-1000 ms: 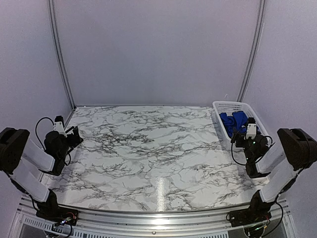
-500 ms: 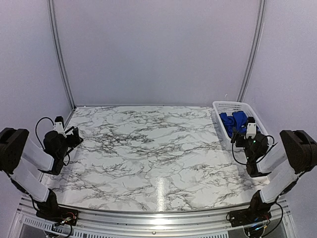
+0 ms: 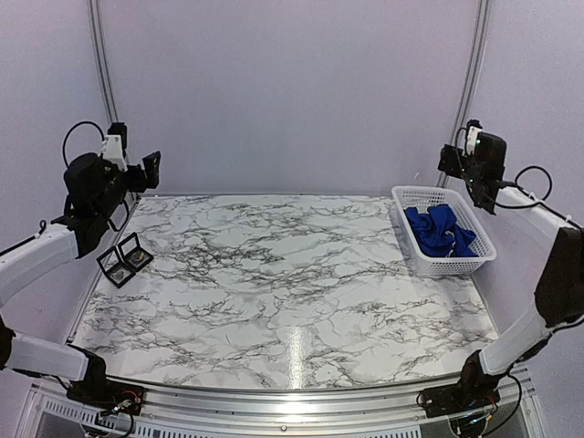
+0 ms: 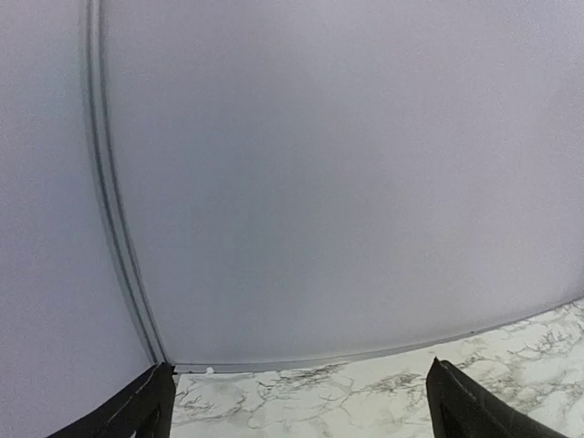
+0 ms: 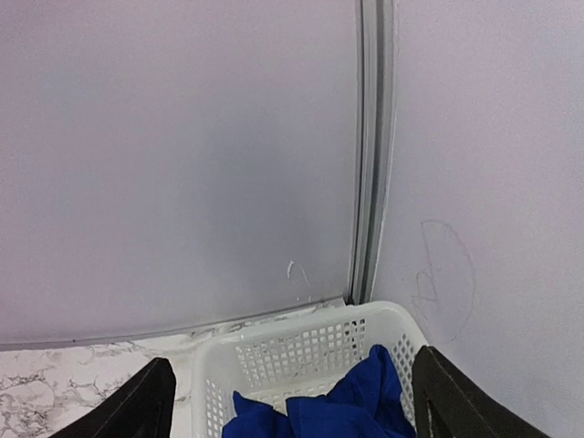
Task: Pin the brooch onto the clothing
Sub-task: Pick up the crumpled clothing from the center of the board, then place the crumpled clothing at the center of the board.
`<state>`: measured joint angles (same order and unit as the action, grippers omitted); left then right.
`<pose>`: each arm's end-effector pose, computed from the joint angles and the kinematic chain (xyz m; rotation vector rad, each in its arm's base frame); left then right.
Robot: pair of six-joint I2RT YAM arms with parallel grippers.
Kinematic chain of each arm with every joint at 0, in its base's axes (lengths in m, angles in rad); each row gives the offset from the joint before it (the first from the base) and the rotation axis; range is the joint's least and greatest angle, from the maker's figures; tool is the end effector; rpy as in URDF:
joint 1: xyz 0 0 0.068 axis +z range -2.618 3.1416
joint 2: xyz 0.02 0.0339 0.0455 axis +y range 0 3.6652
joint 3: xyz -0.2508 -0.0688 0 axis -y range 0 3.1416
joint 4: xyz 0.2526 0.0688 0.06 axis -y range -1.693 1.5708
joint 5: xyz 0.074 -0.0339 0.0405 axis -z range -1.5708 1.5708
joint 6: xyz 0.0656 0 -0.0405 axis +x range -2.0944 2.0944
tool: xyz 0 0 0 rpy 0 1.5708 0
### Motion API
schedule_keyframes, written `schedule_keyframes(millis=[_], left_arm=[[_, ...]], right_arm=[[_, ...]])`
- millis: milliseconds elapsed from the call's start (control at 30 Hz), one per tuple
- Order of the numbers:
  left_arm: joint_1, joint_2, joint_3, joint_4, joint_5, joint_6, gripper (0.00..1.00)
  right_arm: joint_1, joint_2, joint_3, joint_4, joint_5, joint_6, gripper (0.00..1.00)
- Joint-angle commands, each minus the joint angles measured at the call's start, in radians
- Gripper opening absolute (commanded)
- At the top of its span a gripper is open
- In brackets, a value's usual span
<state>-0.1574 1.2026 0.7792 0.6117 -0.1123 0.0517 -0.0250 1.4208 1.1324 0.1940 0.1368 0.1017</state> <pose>0.3186 -0.0431 0.3245 0.0508 1.3828 -0.0106 0.3798 -0.0184 0.3341 0.2085 1.6515 -0.0558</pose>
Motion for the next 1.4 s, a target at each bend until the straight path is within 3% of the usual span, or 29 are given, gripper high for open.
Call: schedule_keyframes(millis=[0,67,167,233,300,433,567,700,833,933,1067,1233,1367], left_arm=[[-0.164,0.033,0.218,-0.492,-0.021,0.148,0.99],[-0.221,0.067,0.301,-0.597,-0.017,0.134,0.99],[-0.275,0.079,0.299,-0.638,0.016,0.1,0.99],[-0.304,0.077,0.282,-0.639,0.021,0.074,0.99],[-0.321,0.076,0.267,-0.638,0.037,0.062,0.99],[-0.346,0.063,0.238,-0.64,0.06,0.059,0.99],[-0.349,0.039,0.227,-0.638,0.087,0.047,0.99],[-0.349,0.026,0.232,-0.623,0.102,0.022,0.99],[-0.347,0.03,0.254,-0.625,0.093,0.0,0.99],[-0.345,0.027,0.272,-0.634,0.077,-0.01,0.99],[-0.342,0.006,0.289,-0.644,0.056,-0.006,0.99],[-0.327,-0.035,0.29,-0.65,0.013,0.004,0.99],[-0.301,-0.064,0.28,-0.658,-0.005,0.003,0.99]], right_arm=[[-0.006,0.22,0.219,-0.6,0.073,0.078,0.84],[-0.009,0.308,0.25,-0.622,0.07,0.079,0.83],[-0.01,0.426,0.287,-0.647,0.109,0.088,0.8],[-0.015,0.5,0.326,-0.687,0.133,0.097,0.73],[-0.016,0.556,0.367,-0.724,0.157,0.096,0.53],[-0.016,0.546,0.418,-0.75,0.193,0.084,0.01],[-0.017,0.449,0.498,-0.771,0.2,0.048,0.0],[0.008,0.325,0.613,-0.773,0.093,-0.014,0.0],[0.155,0.183,0.672,-0.674,-0.092,-0.132,0.0],[0.28,0.12,0.707,-0.598,-0.341,-0.173,0.0],[0.398,0.095,0.704,-0.422,-0.751,-0.059,0.0],[0.531,0.124,0.701,-0.145,-1.069,0.072,0.0],[0.551,0.145,0.674,0.166,-1.244,0.308,0.0]])
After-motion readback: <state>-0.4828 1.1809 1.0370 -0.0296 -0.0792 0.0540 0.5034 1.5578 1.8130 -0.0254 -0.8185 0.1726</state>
